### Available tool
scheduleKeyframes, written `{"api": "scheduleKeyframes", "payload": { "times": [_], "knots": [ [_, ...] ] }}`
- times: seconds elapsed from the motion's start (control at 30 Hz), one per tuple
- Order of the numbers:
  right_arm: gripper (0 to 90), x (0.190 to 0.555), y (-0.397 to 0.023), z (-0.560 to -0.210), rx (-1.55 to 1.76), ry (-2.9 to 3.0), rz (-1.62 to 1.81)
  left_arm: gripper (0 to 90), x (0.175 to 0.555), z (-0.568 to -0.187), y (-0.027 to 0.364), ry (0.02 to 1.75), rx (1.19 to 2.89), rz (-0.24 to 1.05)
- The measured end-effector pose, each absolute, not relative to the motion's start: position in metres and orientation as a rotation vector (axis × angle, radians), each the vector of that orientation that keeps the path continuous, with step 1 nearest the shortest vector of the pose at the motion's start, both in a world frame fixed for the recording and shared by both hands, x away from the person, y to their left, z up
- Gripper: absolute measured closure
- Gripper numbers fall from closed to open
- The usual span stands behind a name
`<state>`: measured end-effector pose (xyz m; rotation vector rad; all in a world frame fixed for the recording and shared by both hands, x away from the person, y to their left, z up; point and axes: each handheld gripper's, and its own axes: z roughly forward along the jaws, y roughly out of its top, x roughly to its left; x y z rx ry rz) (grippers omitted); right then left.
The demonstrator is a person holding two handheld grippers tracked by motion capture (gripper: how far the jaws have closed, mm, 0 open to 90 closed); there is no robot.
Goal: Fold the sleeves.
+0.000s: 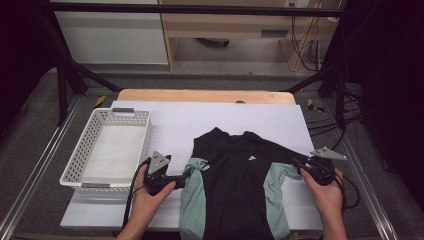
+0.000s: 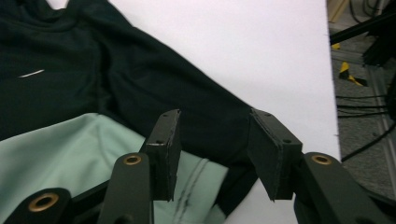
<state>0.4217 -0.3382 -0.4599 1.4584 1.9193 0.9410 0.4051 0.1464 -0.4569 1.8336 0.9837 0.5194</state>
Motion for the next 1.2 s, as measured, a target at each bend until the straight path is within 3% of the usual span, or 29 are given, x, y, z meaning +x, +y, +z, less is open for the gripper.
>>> {"api": "scheduleKeyframes", "payload": {
  "times": [0.17,0.37,0.83,0.93,1.2],
  "knots": [
    [56.8,0.42,-0.33,-0.467,1.488,1.994,0.881,12.7,0.404,-0.456,0.148,0.994,1.831,0.535],
    [84.0,0.412,-0.329,-0.467,1.498,2.053,0.813,15.1,0.405,-0.453,0.155,1.022,1.811,0.556],
    [86.9,0.388,-0.334,-0.462,1.519,2.074,0.772,16.5,0.405,-0.453,0.157,1.055,1.803,0.556],
    [84.3,0.39,-0.335,-0.465,1.515,2.068,0.82,16.4,0.405,-0.453,0.158,1.056,1.802,0.553],
    [47.5,0.4,-0.345,-0.458,1.462,1.919,0.962,16.2,0.406,-0.454,0.156,1.047,1.81,0.548]
  ]
}}
